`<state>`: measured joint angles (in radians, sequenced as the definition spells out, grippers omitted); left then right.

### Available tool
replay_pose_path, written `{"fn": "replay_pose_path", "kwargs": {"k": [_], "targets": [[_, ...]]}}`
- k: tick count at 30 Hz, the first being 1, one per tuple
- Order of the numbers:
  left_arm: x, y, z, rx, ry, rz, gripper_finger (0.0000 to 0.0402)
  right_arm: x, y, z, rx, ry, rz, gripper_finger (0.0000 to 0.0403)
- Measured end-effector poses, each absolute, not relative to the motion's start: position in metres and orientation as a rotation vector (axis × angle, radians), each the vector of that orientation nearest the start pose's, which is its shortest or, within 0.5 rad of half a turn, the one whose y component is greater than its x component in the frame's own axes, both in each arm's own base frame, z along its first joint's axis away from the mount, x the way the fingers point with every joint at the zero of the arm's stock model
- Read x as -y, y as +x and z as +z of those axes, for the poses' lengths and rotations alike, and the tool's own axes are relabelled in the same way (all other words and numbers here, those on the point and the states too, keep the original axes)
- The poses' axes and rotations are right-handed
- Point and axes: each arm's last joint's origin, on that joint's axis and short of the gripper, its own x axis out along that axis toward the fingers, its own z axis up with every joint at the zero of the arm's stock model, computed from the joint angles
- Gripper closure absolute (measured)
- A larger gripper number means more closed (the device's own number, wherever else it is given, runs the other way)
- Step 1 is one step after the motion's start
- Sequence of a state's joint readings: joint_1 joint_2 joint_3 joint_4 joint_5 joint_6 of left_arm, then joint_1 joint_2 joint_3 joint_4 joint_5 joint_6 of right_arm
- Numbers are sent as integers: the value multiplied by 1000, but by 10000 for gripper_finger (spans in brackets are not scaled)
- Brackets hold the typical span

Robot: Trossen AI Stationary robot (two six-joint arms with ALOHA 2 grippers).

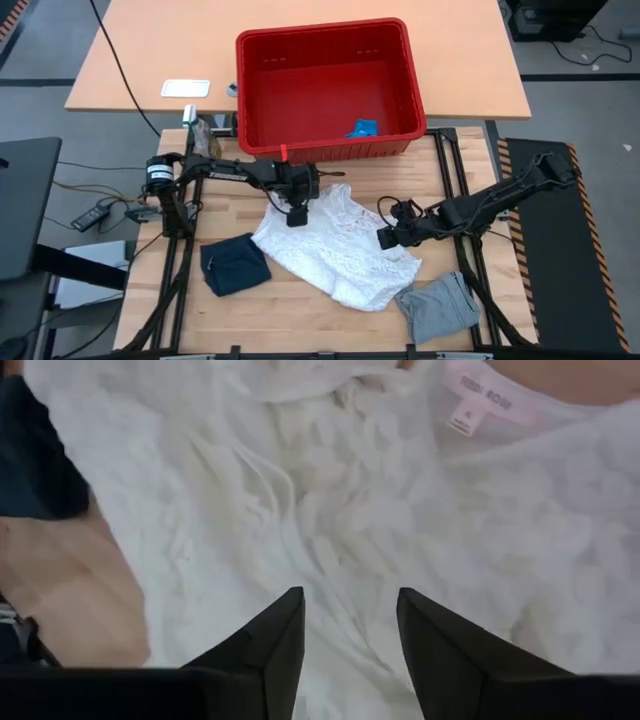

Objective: Fold laundry
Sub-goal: Fold the white dress

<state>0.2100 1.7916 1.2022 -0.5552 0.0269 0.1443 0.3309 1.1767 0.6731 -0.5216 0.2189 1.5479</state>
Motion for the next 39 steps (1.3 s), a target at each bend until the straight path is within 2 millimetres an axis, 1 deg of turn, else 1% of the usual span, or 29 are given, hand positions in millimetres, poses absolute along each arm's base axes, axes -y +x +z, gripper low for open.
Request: {"fn": "replay_pose_path", "kwargs": {"k": [6, 10, 12, 16, 18, 20, 21, 23, 24, 26, 27, 28, 30, 33, 36, 39], "targets": [[-74, 343, 187, -1174, -54, 126, 169, -64, 203, 200, -834, 1146, -644, 235], [-84, 342, 188, -1160, -89, 192, 169, -65, 202, 199, -884, 1137, -601, 235], [-91, 346, 187, -1115, -113, 201, 169, -66, 201, 199, -941, 1128, -557, 235], [-96, 358, 174, -1044, -213, 95, 169, -69, 199, 198, -1045, 1094, -458, 235], [-94, 363, 162, -1052, -231, 65, 175, -70, 198, 198, -1081, 1072, -414, 235], [-92, 367, 146, -1087, -239, 72, 196, -71, 198, 198, -1106, 1042, -371, 235], [-92, 369, 142, -1090, -255, 85, 212, -71, 198, 198, -1122, 1032, -351, 235], [-91, 370, 139, -1097, -320, 124, 258, -73, 197, 198, -1157, 1020, -301, 235], [-91, 370, 139, -1098, -347, 140, 289, -74, 195, 198, -1175, 1004, -278, 235], [-90, 369, 144, -1087, -389, 164, 353, -77, 191, 198, -1203, 964, -259, 235], [-89, 368, 148, -1085, -409, 175, 376, -79, 187, 198, -1223, 937, -269, 235], [-89, 366, 153, -1078, -426, 188, 385, -79, 184, 196, -1244, 909, -287, 235], [-89, 363, 168, -1045, -437, 209, 388, -81, 178, 194, -1288, 862, -303, 235], [-90, 357, 196, -981, -457, 235, 395, -84, 172, 187, -1323, 827, -298, 235], [-87, 349, 210, -977, -469, 247, 397, -86, 169, 176, -1328, 846, -258, 229], [-82, 343, 218, -990, -485, 262, 398, -87, 166, 162, -1329, 891, -228, 218]]}}
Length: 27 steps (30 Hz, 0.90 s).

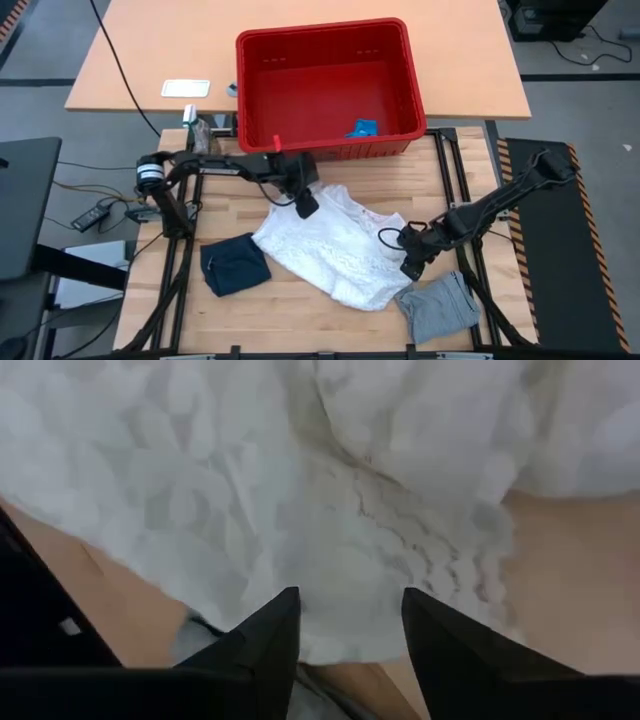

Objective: Fold laundry
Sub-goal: Fold the white dress

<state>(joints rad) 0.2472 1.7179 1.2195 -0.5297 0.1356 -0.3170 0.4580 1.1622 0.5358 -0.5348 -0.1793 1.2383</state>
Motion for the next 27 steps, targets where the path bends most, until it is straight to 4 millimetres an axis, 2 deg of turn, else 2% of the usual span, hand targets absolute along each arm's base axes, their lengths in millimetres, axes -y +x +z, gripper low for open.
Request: {"fn": "replay_pose_path", "kwargs": {"k": [6, 9, 12, 15, 17, 18, 22, 27], "targets": [[-72, 339, 218, -1043, -495, 269, 400, -90, 163, 144, -1248, 972, -173, 189], [-66, 339, 217, -1053, -489, 259, 400, -88, 161, 132, -1207, 987, -207, 191], [-63, 338, 217, -1070, -472, 276, 400, -87, 158, 122, -1215, 1001, -225, 228], [-63, 336, 215, -1103, -471, 288, 401, -86, 155, 119, -1249, 976, -202, 313], [-64, 334, 215, -1113, -469, 301, 401, -86, 155, 120, -1262, 960, -174, 375], [-65, 334, 215, -1116, -470, 307, 399, -87, 155, 122, -1258, 957, -163, 384], [-68, 333, 215, -1113, -472, 317, 368, -90, 164, 140, -1205, 980, -109, 393], [-72, 335, 216, -1079, -477, 326, 296, -93, 169, 163, -1173, 952, -57, 396]]}}
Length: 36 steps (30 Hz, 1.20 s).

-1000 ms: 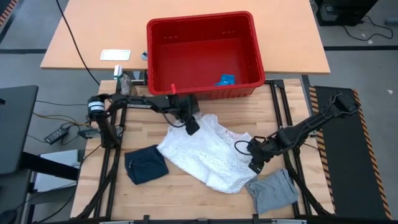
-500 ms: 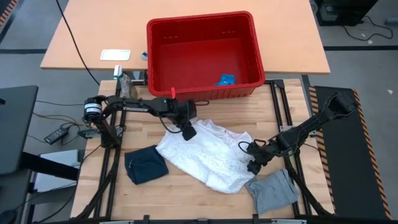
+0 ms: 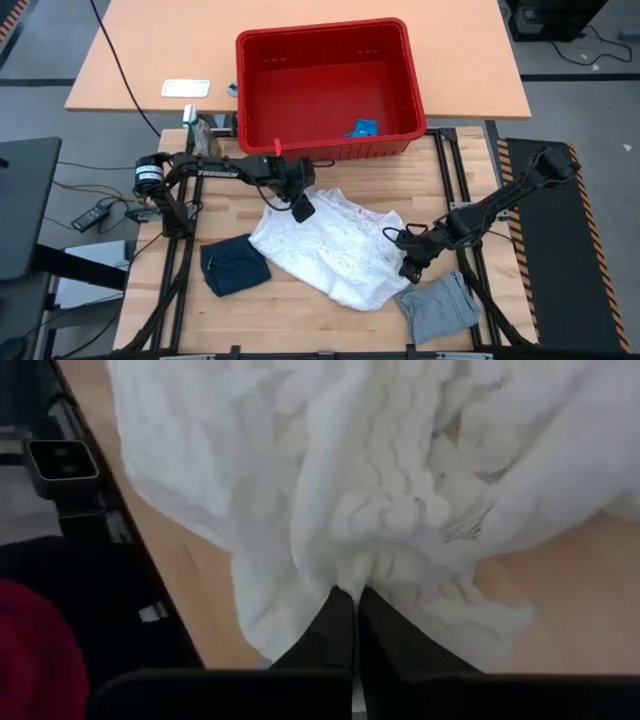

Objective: Fold laundry
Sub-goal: Fold the white dress

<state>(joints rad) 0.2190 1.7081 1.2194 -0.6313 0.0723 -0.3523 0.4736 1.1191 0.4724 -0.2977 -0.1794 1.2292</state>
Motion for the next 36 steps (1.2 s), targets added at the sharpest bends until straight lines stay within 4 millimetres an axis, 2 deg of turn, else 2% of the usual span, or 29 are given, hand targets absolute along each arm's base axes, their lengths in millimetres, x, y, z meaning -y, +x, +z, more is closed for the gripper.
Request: {"fn": "replay_pose_path", "kwargs": {"k": [4, 7, 10, 14, 18, 22, 27, 30, 32, 36], "targets": [[-81, 329, 218, -1093, -502, 354, 232, -90, 165, 175, -1245, 916, -127, 396], [-86, 320, 225, -1108, -517, 371, 198, -87, 160, 189, -1285, 865, -211, 397], [-91, 313, 234, -1093, -512, 375, 180, -82, 155, 204, -1291, 788, -313, 397], [-100, 312, 236, -1062, -476, 380, 175, -77, 155, 216, -1261, 742, -319, 398], [-115, 318, 218, -1094, -466, 432, 171, -73, 155, 217, -1249, 756, -332, 398], [-128, 325, 203, -1074, -522, 399, 153, -71, 156, 217, -1243, 768, -344, 398], [-135, 332, 184, -1095, -519, 419, 133, -69, 159, 217, -1222, 795, -364, 398], [-137, 334, 175, -1126, -481, 455, 143, -68, 160, 218, -1195, 814, -395, 398], [-137, 334, 172, -1138, -465, 455, 169, -68, 161, 218, -1173, 820, -409, 398], [-131, 334, 177, -1139, -462, 436, 271, -67, 163, 221, -1119, 809, -430, 398]]}}
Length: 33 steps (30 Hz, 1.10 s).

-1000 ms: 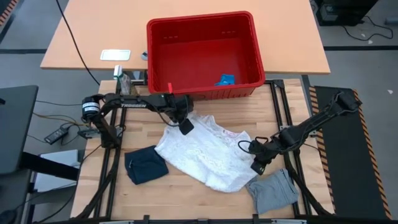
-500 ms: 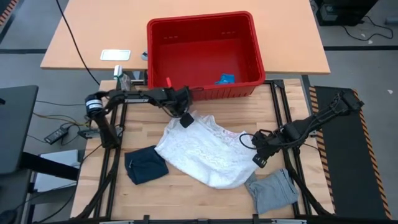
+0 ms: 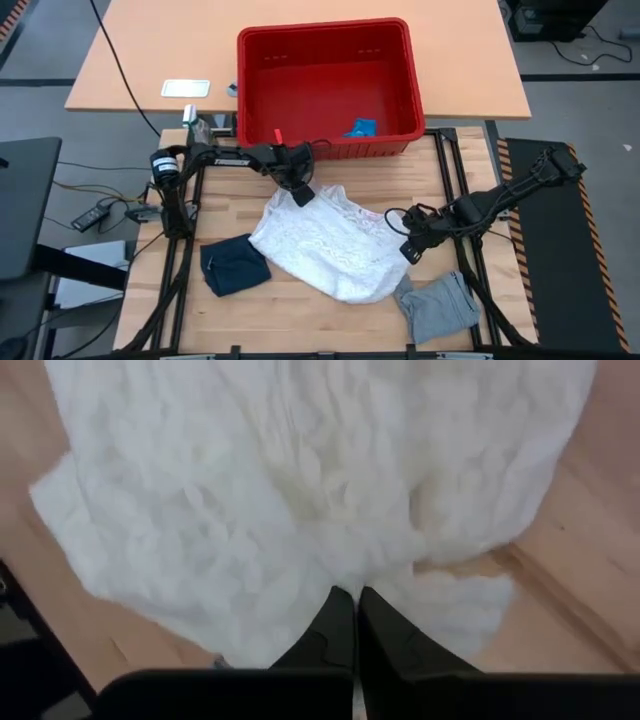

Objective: Fold laundry
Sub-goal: Fold the white dress

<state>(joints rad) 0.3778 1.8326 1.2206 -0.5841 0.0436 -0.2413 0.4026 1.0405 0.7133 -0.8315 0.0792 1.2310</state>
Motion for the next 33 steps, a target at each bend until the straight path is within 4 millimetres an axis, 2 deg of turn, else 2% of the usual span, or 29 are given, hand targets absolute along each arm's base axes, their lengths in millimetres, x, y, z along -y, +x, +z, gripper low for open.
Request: {"fn": "replay_pose_path", "kwargs": {"k": [3, 4, 8, 11, 15, 19, 22, 26, 29, 33], "targets": [[-125, 328, 197, -1100, -477, 405, 369, -67, 168, 234, -1047, 748, -417, 398], [-123, 325, 206, -1077, -488, 403, 384, -66, 169, 240, -1030, 711, -414, 398], [-109, 303, 252, -984, -529, 366, 396, -64, 170, 280, -953, 525, -391, 398], [-96, 277, 298, -848, -498, 306, 398, -59, 164, 317, -906, 406, -394, 398], [-77, 231, 358, -597, -412, 240, 399, -50, 151, 370, -810, 310, -388, 398], [-60, 181, 403, -344, -327, 208, 400, -41, 135, 413, -685, 249, -391, 398], [-51, 151, 423, -204, -269, 200, 400, -34, 124, 435, -585, 194, -416, 398], [-44, 131, 435, -102, -209, 223, 401, -22, 114, 451, -494, 83, -525, 398], [-48, 131, 440, -59, -113, 321, 401, -11, 109, 456, -469, -70, -670, 398], [-61, 144, 451, 36, 102, 448, 401, 7, 103, 468, -469, -270, -921, 398]]}}
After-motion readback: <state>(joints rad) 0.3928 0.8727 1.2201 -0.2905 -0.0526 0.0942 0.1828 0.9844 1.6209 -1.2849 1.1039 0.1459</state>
